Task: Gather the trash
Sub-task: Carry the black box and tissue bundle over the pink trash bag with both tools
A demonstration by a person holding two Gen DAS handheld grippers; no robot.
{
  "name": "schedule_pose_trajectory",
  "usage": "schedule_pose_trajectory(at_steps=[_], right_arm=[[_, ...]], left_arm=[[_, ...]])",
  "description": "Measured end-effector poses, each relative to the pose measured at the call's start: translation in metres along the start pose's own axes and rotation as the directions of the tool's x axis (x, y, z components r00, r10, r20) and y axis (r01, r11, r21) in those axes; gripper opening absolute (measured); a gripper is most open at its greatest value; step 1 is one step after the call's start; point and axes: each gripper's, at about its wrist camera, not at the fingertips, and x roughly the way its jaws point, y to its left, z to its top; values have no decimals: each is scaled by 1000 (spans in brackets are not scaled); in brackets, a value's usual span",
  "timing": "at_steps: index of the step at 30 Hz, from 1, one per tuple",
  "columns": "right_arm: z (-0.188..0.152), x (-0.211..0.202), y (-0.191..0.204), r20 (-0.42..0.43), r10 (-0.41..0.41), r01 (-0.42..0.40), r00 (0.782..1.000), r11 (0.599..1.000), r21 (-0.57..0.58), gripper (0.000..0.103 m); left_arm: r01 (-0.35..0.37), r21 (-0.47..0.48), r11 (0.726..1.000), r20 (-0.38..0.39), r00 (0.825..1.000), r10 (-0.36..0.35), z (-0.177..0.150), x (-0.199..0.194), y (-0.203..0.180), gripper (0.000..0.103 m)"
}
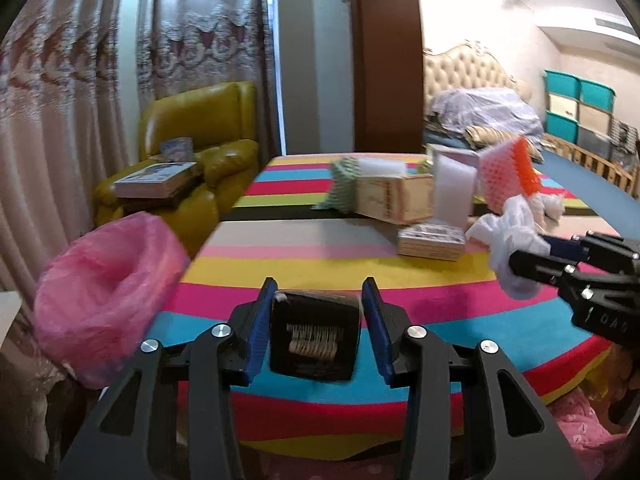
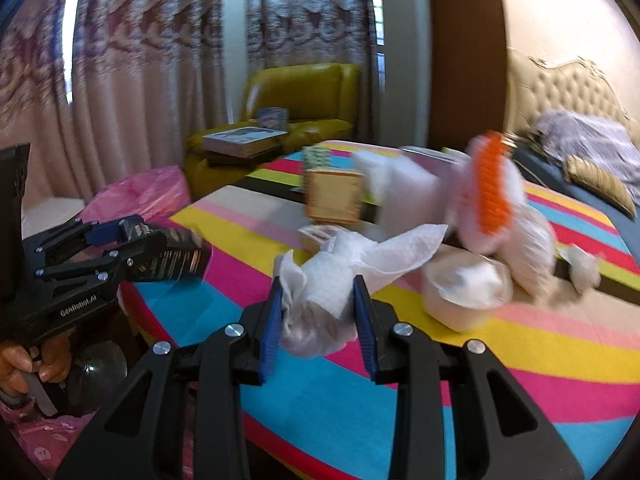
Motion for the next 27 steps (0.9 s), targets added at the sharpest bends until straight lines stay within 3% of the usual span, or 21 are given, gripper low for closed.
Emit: schedule_pose_trajectory(at_steps=[5, 8, 15, 18, 22, 27], right_arm=[[11, 19, 28, -2, 51, -51, 999, 996, -73, 33], [11, 29, 30, -28, 75, -76, 997, 996, -42, 33], [5, 30, 14, -39, 33, -34, 999, 999, -10, 33], [5, 32, 7, -44, 32, -32, 999, 999, 5, 33], [12, 38, 13, -45, 59, -60, 997, 998, -15, 33], [35, 53, 48, -40, 170, -173, 985, 982, -78, 34]], left_arm=[[-52, -39, 998, 5, 999, 52, -3, -8, 32, 39], [-27, -64, 998, 8, 1000, 27, -10, 6, 40, 39], [-13, -89, 996, -82, 997, 5, -21, 36, 32, 37], [-12, -87, 996, -82, 997, 5, -21, 37, 31, 36], [-43, -73, 996, -58, 998, 39, -14, 30, 33, 36], [-123, -96, 988, -24, 992, 121, -3, 9, 64, 36]])
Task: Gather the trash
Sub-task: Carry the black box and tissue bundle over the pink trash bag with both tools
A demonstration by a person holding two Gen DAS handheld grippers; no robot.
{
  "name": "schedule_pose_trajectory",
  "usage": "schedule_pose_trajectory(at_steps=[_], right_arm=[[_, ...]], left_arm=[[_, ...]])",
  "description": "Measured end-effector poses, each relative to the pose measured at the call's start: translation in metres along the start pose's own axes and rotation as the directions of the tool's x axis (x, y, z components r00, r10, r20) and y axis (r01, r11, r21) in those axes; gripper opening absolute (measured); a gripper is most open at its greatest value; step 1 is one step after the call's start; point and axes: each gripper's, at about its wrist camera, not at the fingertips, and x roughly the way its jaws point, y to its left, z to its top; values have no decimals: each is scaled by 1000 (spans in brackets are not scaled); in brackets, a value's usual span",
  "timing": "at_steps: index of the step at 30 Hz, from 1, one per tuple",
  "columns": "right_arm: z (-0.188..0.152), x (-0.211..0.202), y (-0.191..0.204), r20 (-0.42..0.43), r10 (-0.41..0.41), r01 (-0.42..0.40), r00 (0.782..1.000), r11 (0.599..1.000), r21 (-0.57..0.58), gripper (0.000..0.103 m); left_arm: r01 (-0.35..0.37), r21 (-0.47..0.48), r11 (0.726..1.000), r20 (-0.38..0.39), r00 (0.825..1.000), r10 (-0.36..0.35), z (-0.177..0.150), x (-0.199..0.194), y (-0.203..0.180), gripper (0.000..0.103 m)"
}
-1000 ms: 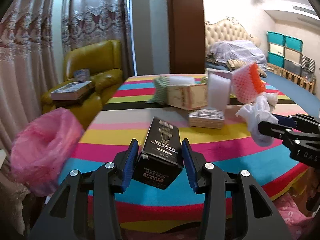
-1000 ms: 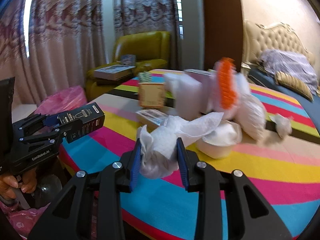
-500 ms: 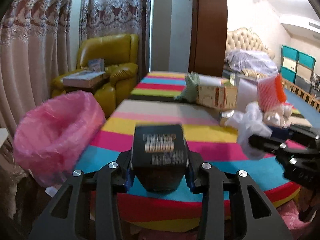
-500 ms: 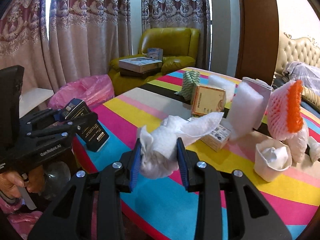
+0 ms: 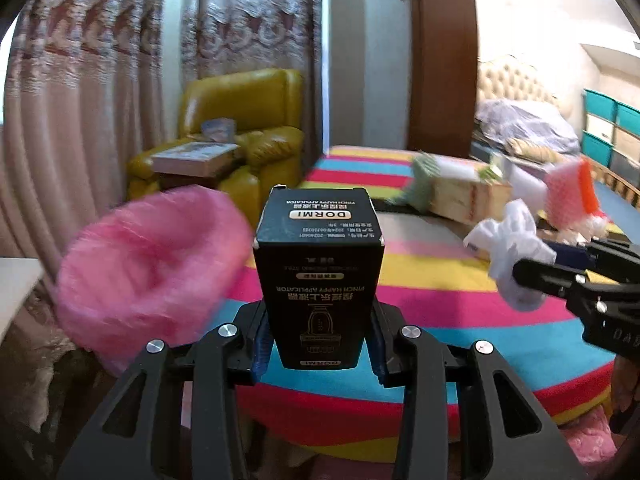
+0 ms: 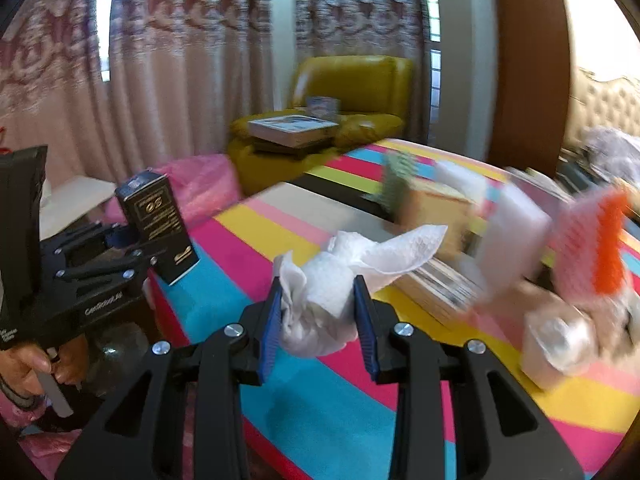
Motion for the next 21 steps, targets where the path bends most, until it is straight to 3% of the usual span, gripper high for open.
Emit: schedule_pose_trajectory(at_steps=[8, 13, 21], right_arm=[[52, 45, 68, 7, 170, -168, 985, 976, -140, 35], [76, 72, 98, -16, 253, -253, 967, 954, -159, 36], [101, 118, 144, -52, 288, -292, 956, 925, -242, 39]], left_arm=[[-147, -88, 985, 4, 989, 147, 24, -13, 88, 36], [-169, -142, 975, -43, 985, 165, 28, 4, 134, 36], [-179, -209, 961, -77, 983, 166, 31, 31, 184, 36]])
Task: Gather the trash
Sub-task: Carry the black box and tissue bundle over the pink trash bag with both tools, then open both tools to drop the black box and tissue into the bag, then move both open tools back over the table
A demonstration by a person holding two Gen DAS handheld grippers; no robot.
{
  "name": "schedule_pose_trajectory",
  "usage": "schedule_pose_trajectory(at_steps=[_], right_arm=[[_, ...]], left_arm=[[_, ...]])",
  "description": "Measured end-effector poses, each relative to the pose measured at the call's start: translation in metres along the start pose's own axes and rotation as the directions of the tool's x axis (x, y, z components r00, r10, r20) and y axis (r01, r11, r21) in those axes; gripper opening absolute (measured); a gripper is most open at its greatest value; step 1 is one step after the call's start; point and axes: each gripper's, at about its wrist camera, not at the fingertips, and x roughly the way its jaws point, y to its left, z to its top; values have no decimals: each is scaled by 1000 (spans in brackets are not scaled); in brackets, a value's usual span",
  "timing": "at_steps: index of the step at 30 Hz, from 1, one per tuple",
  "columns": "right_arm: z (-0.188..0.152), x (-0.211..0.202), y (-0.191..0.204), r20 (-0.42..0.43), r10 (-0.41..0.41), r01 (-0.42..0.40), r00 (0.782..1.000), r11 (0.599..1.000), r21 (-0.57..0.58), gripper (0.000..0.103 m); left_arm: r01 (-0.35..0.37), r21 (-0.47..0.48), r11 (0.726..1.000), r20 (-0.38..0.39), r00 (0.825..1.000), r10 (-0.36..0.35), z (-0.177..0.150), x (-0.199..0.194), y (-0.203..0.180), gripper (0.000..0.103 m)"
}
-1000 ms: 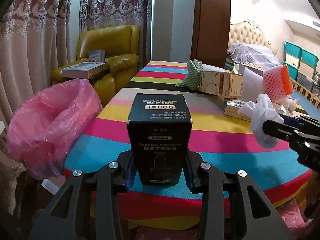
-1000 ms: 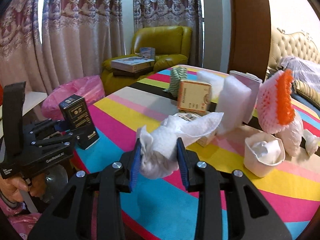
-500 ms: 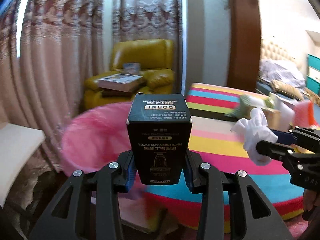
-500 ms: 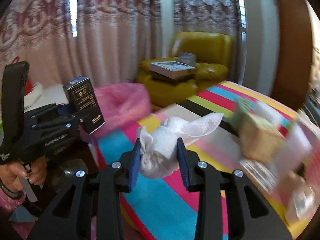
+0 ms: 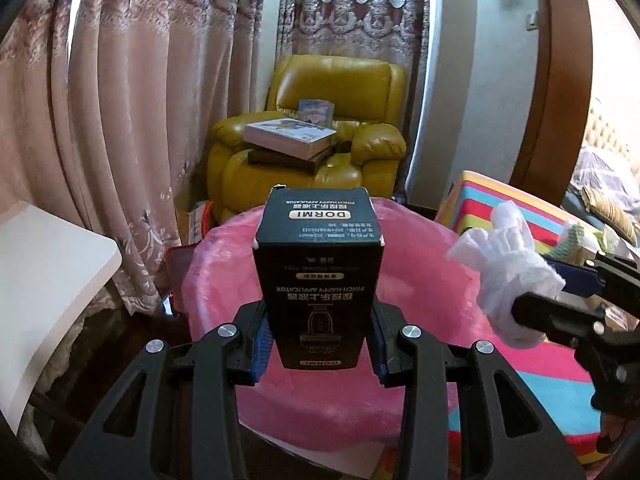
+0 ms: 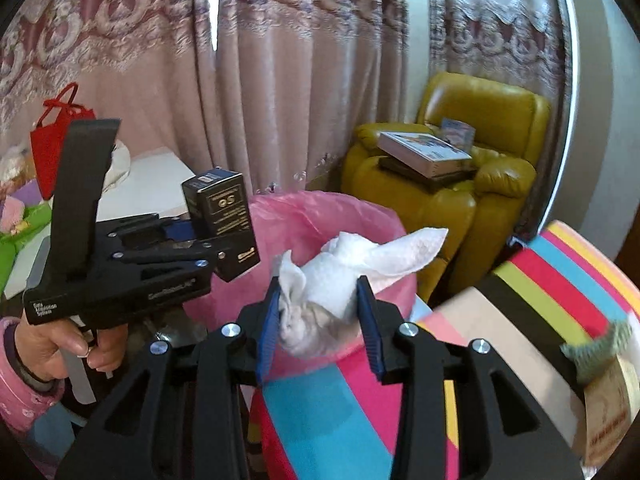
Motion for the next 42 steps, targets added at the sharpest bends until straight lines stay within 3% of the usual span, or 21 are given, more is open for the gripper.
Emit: schedule_pose_trajectory(at_steps=[4, 7, 11, 13, 16, 20, 26, 29, 34, 42], right_arm=[[2, 21, -1, -18, 15, -15, 1000, 1000, -9, 46], [-2, 27, -2, -30, 15, -15, 999, 1000, -1, 59], [-9, 18, -4, -22, 11, -11, 1000, 1000, 13, 61], [-12, 13, -5, -16, 8, -8, 1000, 1000, 13, 61], [-20, 0, -7, -12, -12, 12, 1000, 1000, 21, 62], [-40, -30, -11, 3, -59, 59, 998, 998, 33, 65], [-77, -83, -37, 5, -167, 166, 986, 982, 90, 68], [-100, -112, -63, -12, -250, 249, 968, 954, 168, 68], [-141, -165, -106, -53, -386, 383, 921, 871, 307, 68], [-202, -248, -152, -90, -554, 530, 827, 718, 452, 68]], left_arm=[[-1, -31, 1000, -19, 1000, 1, 4, 16, 16, 37], [-11, -41, 999, -26, 1000, 10, 4, 19, 23, 38], [-42, -42, 998, -9, 999, 42, -1, 13, 28, 63], [-46, -61, 997, -8, 999, 46, -3, 11, 33, 66], [-64, -100, 993, 3, 998, 65, -6, 5, 37, 83], [-78, -102, 992, 14, 997, 80, -13, -8, 31, 86], [-53, -25, 998, 22, 998, 53, -24, -28, -21, 90], [-21, 19, 1000, 28, 999, 20, -29, -30, -57, 90], [19, 111, 994, 19, 1000, -22, -40, -24, -119, 90], [179, 136, 974, -111, 980, -165, -59, -8, -196, 90]])
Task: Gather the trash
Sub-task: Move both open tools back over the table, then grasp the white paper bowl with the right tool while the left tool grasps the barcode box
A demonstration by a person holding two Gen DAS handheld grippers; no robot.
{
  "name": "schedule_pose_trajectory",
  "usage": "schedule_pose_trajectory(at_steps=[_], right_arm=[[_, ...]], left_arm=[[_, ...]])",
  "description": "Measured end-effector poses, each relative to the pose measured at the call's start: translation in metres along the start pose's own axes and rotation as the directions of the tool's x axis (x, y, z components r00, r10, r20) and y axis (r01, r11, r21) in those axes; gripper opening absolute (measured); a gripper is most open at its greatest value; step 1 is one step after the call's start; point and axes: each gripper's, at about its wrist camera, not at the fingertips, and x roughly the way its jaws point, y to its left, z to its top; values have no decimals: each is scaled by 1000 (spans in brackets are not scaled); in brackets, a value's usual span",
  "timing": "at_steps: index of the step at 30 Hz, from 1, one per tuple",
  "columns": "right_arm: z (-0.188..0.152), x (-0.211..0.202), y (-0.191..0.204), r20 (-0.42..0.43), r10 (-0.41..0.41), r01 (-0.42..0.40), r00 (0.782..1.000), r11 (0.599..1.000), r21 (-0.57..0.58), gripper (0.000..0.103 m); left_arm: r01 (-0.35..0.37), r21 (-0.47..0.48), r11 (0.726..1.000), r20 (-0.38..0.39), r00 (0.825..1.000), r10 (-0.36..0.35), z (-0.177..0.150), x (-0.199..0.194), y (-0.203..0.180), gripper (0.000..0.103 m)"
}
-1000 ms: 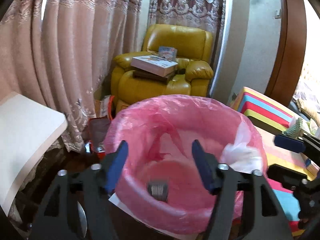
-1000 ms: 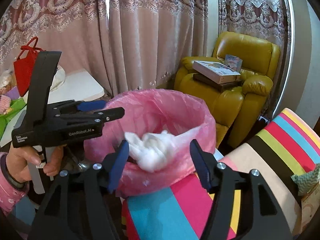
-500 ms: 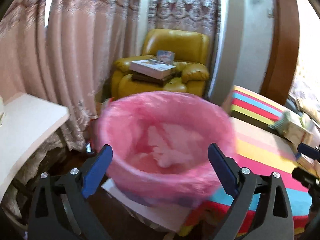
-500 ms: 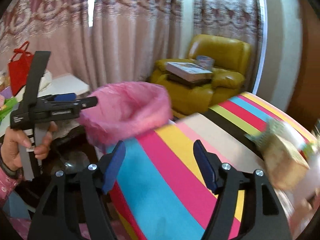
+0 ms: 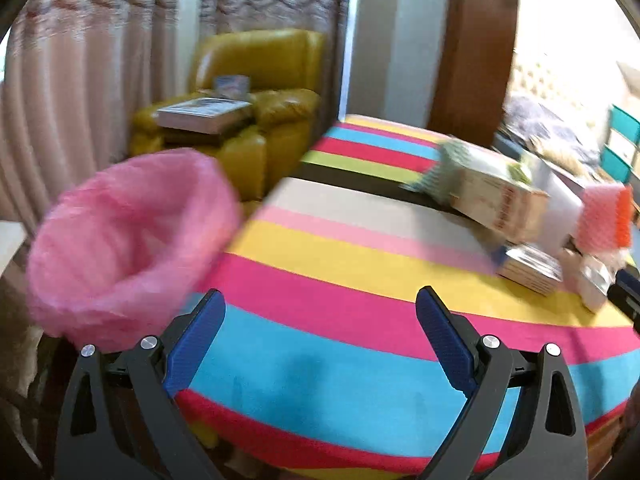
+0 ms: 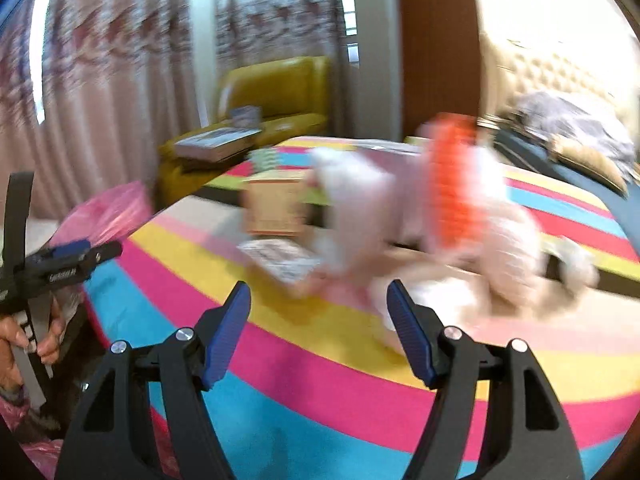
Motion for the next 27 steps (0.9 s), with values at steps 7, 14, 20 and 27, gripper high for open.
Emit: schedule_pose_trajectory(at_steps=[7, 14, 20, 27], right_arm=[[1, -10, -46, 22, -76, 75, 997, 995, 59, 72], [-2, 22, -42, -101, -94, 98, 990, 994, 39, 83], [2, 49, -40, -205, -119, 132, 972, 990, 48, 86], [6, 78, -35, -275, -144, 149, 950, 989, -3, 86]], left_arm=[[116, 100, 988, 4, 993, -117, 1, 8, -75, 90], [177, 89, 980, -56, 983, -173, -10, 21, -103, 90], [180, 107, 978, -72, 982, -173, -8, 25, -104, 90], [212, 71, 975, -121, 972, -202, -3, 36, -114, 90]])
